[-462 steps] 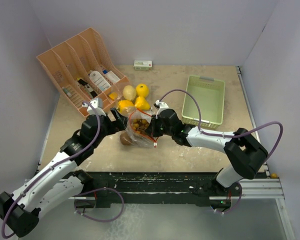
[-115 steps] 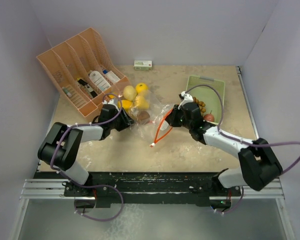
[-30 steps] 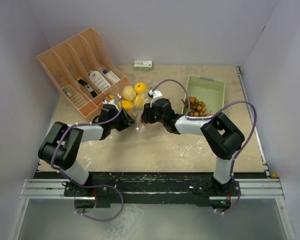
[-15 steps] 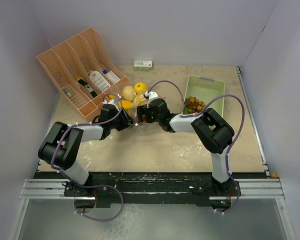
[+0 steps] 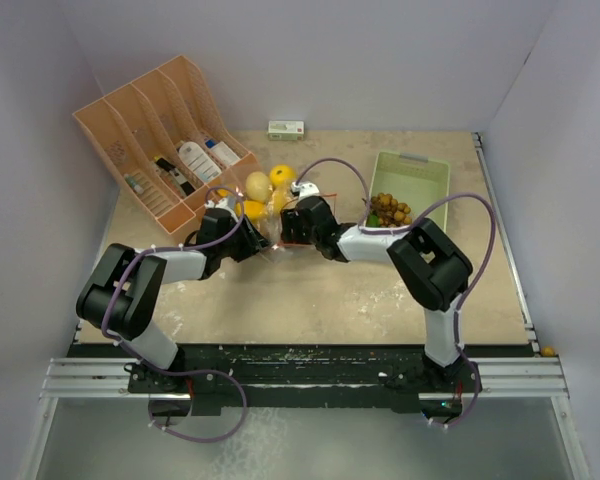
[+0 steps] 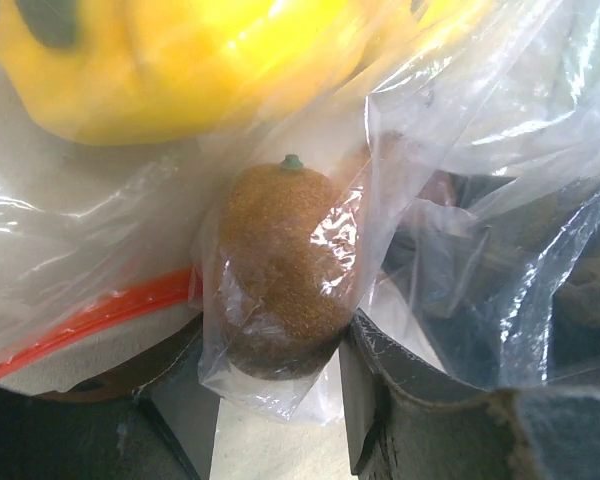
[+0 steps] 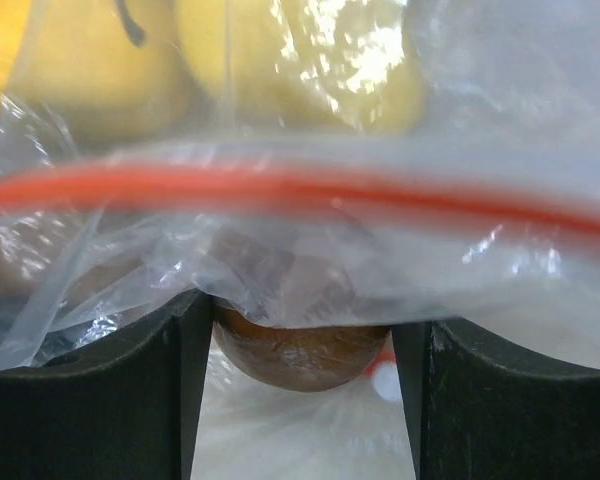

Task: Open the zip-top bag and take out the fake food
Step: Pick up the fake fruit from the zipper food storage bag.

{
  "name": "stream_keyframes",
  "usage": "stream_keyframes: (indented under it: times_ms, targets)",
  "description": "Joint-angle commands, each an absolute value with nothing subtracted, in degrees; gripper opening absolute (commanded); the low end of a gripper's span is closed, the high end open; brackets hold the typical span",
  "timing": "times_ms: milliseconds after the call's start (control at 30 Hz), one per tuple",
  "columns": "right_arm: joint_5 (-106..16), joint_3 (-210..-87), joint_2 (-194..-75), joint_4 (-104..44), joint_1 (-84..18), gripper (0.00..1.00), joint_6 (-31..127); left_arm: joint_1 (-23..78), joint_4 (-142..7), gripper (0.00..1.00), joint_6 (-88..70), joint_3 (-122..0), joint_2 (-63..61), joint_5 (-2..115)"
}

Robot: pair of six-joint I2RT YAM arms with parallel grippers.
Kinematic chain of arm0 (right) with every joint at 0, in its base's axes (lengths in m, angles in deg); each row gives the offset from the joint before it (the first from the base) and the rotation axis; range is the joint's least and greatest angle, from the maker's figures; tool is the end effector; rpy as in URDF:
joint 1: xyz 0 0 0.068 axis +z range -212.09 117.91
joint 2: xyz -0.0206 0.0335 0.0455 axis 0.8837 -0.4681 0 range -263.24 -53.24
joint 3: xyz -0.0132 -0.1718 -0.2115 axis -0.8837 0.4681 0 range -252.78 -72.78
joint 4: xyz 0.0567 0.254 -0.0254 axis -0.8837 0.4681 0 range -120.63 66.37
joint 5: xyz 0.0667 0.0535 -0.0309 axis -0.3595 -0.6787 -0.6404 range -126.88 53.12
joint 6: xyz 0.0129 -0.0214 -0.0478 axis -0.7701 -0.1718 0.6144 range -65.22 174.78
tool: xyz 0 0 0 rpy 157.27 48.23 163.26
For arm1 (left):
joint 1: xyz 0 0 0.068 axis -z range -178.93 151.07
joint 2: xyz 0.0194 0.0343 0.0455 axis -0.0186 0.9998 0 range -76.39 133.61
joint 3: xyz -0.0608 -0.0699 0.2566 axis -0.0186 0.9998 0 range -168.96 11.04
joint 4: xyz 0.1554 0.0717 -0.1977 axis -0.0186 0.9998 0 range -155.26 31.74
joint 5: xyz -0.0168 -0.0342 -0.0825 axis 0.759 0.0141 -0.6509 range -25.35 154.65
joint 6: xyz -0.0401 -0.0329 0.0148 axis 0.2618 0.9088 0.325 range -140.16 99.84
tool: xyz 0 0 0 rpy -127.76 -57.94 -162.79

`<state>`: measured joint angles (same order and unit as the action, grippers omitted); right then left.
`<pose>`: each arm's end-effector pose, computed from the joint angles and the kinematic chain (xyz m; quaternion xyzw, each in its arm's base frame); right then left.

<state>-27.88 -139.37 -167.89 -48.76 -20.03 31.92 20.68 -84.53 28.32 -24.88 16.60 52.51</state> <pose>0.3253 0.2860 0.1568 -0.1053 0.8576 0.2105 0.4574 0.2832 -0.1087 0.1373 -0.1775 0.8764 -0.3236 0.3093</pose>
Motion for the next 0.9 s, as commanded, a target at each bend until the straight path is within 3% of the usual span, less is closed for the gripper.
stream_keyframes:
  times_ms: [0, 233, 400, 467, 867]
  targets:
    - [-17.96, -134.65, -163.03, -34.21, -20.35, 0.59, 31.59, 20.1, -82.51, 0.34, 27.82, -25.05, 17.73, 51.78]
    - [-14.51, -128.49, -154.8, -31.71, -20.45, 0.6, 30.17, 20.05, -82.56, 0.34, 27.71, -25.0, 18.06, 52.0]
    - [-16.1, -125.58, -148.55, -33.22, -20.47, 0.35, 29.79, 20.06, -82.75, 0.34, 27.91, -24.91, 18.09, 51.91]
    - [-16.46, -124.68, -146.27, -33.39, -20.44, 0.3, 29.3, 20.05, -82.68, 0.34, 27.79, -24.93, 17.93, 52.03]
    - [-17.5, -119.78, -121.55, -29.36, -24.31, 0.34, 29.79, 20.03, -82.79, 0.34, 27.66, -25.22, 18.56, 51.66]
